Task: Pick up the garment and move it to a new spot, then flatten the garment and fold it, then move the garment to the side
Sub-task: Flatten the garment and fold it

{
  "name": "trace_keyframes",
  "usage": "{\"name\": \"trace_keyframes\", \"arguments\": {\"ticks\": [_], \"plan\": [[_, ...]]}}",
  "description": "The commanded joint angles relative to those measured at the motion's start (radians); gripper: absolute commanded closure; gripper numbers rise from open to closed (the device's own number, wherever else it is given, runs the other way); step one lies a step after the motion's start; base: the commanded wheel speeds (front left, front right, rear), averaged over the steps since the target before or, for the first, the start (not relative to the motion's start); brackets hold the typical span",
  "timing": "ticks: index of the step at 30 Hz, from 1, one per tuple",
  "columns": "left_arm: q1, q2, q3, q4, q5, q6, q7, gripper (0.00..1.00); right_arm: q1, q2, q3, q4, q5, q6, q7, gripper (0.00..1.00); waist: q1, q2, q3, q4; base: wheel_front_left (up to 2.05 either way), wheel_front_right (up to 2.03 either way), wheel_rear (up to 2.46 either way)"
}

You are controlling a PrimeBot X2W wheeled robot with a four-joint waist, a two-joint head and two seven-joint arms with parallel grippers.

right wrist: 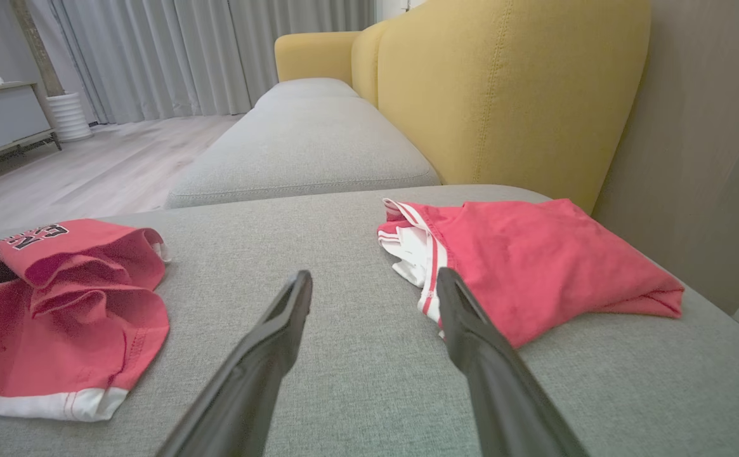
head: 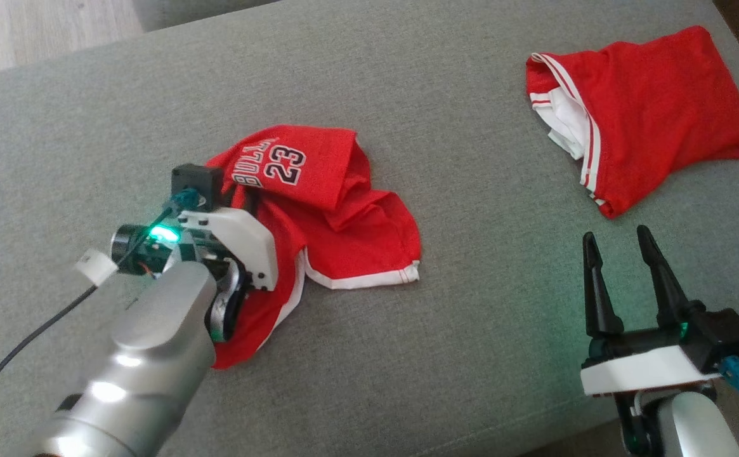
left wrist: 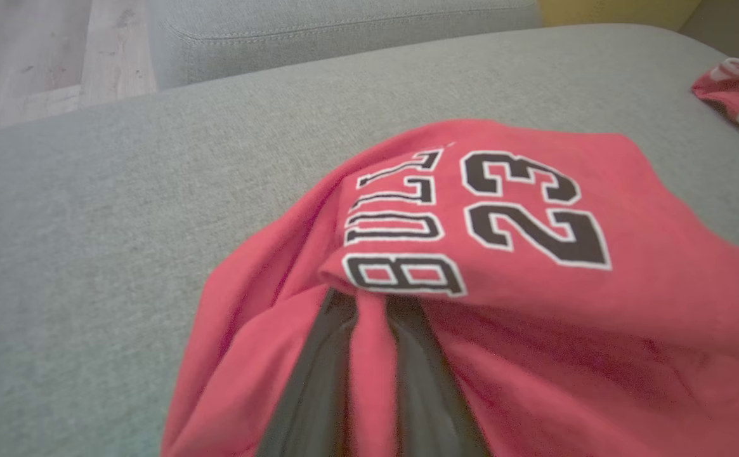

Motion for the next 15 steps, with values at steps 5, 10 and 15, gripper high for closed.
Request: {"name": "trace_keyframes", "arguments": {"ticks": [5, 10, 15], "plan": [[-0.080, 0.001, 0.050, 0.108, 0.019, -0.018, -0.131, 0.00, -0.024, -0.008, 0.023, -0.019, -0.011, 0.007, -0.011, 0.00, -0.0001, 0.0000, -0.002, -0.003, 0.00, 0.00, 0.00], [-0.065, -0.015, 0.077, 0.130, -0.002, -0.029, -0.220, 0.00, -0.014, -0.008, 0.010, -0.022, -0.006, 0.007, -0.011, 0.00, -0.0001, 0.0000, -0.022, 0.006, 0.00, 0.00, 0.00], [0.031, -0.014, 0.110, 0.055, -0.028, -0.020, -0.307, 0.00, 0.011, -0.008, -0.012, -0.030, 0.002, 0.007, -0.011, 0.00, -0.0001, 0.0000, -0.058, 0.035, 0.00, 0.00, 0.00]]}}
